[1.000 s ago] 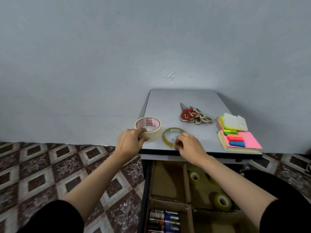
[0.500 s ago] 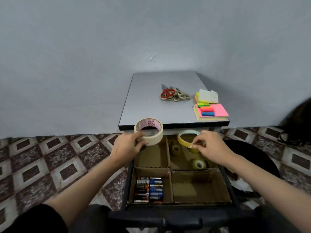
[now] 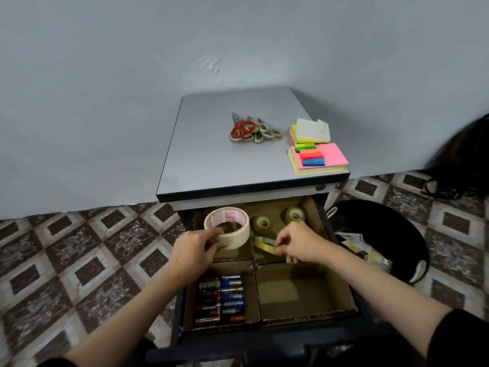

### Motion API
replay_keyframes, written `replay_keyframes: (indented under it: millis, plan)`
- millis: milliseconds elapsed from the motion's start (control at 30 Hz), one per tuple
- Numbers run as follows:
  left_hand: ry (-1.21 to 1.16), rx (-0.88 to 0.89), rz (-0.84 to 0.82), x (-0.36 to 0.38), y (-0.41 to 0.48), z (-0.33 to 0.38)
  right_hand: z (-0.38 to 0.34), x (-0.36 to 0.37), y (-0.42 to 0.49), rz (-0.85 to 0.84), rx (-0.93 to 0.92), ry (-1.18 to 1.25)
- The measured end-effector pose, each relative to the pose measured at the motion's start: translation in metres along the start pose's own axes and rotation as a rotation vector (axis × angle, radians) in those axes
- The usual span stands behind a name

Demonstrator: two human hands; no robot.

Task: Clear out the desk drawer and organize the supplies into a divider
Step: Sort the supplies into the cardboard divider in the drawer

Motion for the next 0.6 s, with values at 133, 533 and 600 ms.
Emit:
replay_keyframes:
  millis: [133, 533, 600]
  plan:
    - [-0.036, 0.012, -0.005, 0.007, 0.001, -0.002, 0.009, 0.02, 0.021, -0.09, 0.007, -0.136]
    - [-0.052, 0.036, -0.058, 0.02, 0.001, -0.016, 0.034, 0.041, 0.044, -0.22, 0.112, -0.268]
    - [-0.057, 0.037, -0.055, 0.021, 0.001, -0.017, 0.037, 0.039, 0.046, -0.191, 0.099, -0.21]
Point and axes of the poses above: each hand's wrist, its own y-axis towards the middle knuckle, its own x-axis out of the palm, z = x × y, the point moved 10 cm from there along y, towards the middle knuckle, and after that the axes turned 3 degrees about -x, right-handed, at the moved point
